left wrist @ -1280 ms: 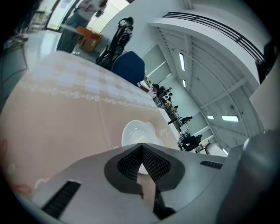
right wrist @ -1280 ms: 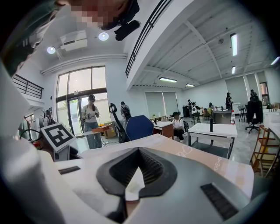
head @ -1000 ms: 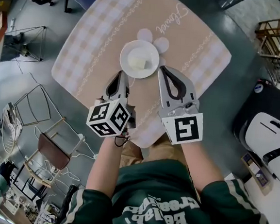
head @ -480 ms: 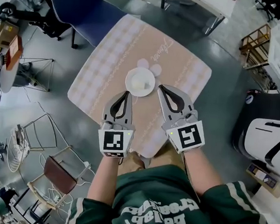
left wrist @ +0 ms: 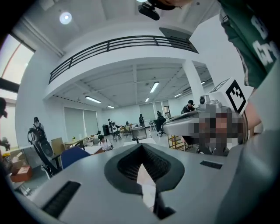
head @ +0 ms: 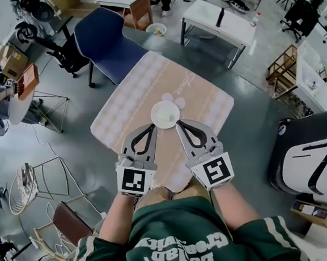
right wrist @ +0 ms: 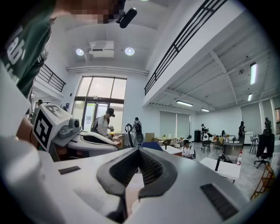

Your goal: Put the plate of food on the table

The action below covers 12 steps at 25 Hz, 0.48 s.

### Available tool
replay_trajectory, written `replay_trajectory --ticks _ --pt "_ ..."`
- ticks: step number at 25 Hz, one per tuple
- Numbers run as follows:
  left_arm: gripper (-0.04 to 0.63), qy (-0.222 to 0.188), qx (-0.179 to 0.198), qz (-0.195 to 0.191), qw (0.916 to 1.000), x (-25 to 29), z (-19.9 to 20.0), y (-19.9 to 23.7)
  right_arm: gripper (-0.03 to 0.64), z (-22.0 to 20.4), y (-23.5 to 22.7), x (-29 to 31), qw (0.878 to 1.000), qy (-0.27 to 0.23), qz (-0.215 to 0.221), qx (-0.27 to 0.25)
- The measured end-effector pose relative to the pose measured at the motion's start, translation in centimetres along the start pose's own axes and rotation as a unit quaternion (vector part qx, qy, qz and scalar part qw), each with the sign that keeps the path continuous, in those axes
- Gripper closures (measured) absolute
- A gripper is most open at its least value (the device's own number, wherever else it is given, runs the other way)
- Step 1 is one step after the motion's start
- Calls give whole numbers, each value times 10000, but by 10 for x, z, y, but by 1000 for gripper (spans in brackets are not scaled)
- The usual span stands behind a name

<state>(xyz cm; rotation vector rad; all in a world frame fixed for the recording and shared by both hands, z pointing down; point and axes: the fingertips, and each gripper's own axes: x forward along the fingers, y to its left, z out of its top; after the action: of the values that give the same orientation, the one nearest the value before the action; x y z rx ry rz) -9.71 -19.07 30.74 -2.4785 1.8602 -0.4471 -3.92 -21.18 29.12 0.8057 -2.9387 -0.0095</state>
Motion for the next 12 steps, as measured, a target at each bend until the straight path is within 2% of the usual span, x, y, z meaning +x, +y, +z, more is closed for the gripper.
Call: replay_trajectory --ticks 12 --pt "588 -653 295 -506 9961 -77 69 -10 603 71 56 -40 9982 -437 -220 -348"
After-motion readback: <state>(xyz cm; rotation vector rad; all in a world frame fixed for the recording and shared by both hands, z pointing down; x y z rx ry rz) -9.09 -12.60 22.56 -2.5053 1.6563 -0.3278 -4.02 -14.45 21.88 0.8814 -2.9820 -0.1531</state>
